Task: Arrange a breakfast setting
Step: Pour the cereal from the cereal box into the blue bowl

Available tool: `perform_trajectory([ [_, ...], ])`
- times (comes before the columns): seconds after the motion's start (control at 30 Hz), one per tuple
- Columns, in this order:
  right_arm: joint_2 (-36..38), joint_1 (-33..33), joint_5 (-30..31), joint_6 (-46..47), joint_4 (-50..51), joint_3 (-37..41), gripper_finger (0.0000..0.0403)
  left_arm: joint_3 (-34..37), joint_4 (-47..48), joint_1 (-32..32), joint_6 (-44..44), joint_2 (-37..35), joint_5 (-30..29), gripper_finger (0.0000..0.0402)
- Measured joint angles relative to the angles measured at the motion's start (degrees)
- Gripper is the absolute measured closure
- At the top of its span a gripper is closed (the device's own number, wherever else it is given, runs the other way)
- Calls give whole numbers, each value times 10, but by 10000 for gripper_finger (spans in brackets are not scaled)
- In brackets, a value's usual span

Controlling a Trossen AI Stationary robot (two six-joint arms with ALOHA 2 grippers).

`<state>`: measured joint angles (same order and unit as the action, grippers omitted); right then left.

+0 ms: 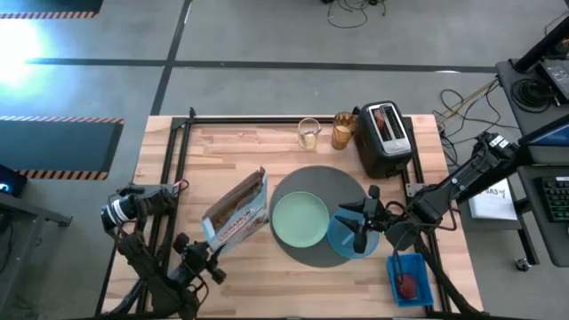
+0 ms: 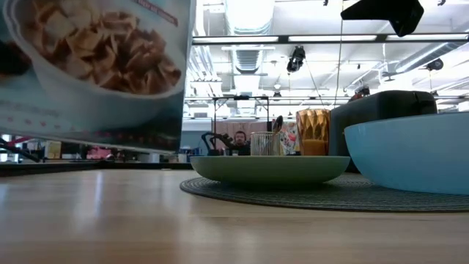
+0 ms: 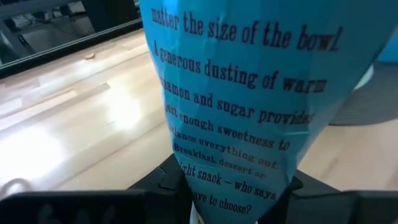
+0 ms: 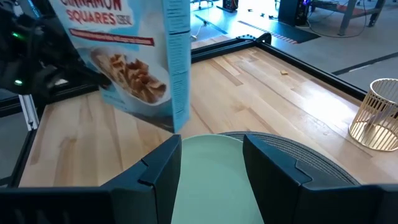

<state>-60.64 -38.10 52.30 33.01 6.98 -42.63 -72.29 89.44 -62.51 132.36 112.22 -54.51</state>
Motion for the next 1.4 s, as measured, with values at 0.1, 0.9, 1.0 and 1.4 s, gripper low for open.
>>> perform_trajectory([
  [0.1, 0, 0, 0, 0, 0, 0, 239, -47, 6, -1, -68, -1, 45, 300],
  [0.9, -3, 0, -108, -46, 17, 0, 239, -241, 6, -2, -225, -1, 74, 301],
  [1.0, -3, 2, -107, -66, 14, 0, 238, -241, 6, 0, -173, -2, 97, 301],
  [1.4, -3, 7, -99, -55, -45, 0, 239, -241, 6, -1, -109, -2, 101, 301],
])
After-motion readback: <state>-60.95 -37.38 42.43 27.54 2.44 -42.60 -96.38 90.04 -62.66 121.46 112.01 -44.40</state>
